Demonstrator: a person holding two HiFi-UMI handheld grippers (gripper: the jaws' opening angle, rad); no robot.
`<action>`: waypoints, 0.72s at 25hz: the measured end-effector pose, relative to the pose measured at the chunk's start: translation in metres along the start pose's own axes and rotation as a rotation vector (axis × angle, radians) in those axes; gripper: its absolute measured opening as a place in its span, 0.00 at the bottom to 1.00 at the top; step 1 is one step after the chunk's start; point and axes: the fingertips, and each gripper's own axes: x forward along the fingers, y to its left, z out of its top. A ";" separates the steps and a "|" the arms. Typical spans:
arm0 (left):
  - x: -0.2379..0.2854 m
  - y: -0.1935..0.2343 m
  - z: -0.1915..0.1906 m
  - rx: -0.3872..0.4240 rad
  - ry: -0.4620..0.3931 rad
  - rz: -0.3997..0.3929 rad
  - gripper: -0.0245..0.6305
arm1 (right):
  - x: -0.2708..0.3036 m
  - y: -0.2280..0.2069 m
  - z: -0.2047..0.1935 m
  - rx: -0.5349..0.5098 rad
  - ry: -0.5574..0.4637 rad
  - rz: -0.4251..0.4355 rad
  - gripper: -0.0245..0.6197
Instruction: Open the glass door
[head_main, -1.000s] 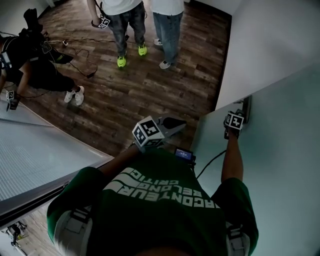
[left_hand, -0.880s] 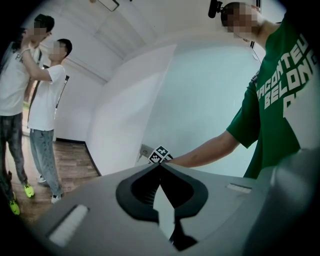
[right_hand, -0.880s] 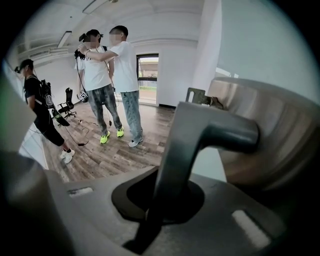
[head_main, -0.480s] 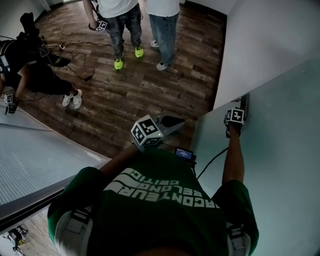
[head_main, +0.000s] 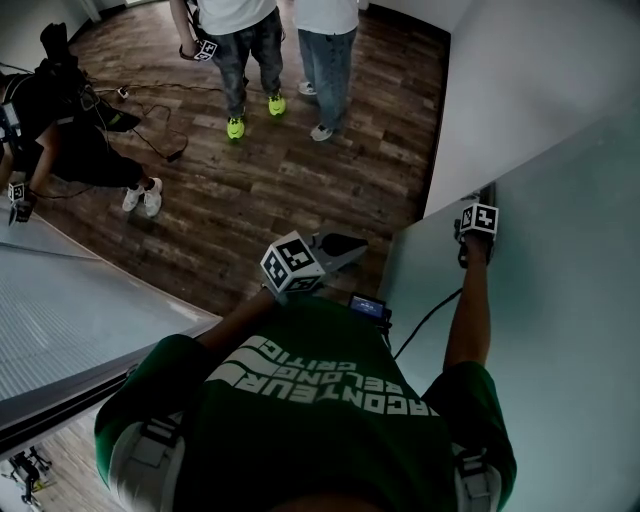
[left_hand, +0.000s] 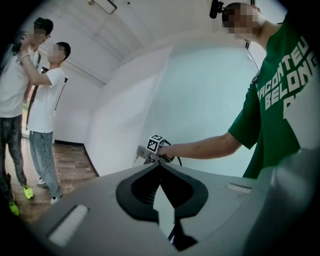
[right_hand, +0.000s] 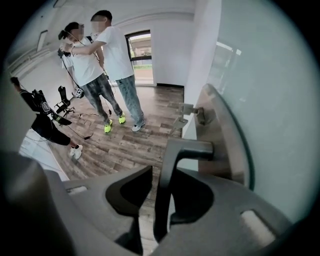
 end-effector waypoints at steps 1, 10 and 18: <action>-0.001 -0.001 0.000 0.001 -0.007 0.004 0.06 | -0.003 0.000 0.001 -0.005 0.002 -0.004 0.20; -0.011 -0.004 -0.010 -0.011 -0.030 0.076 0.06 | -0.052 -0.012 0.009 -0.071 -0.150 -0.151 0.28; -0.022 -0.019 -0.013 -0.021 -0.038 0.105 0.06 | -0.117 0.026 0.003 -0.103 -0.478 -0.152 0.25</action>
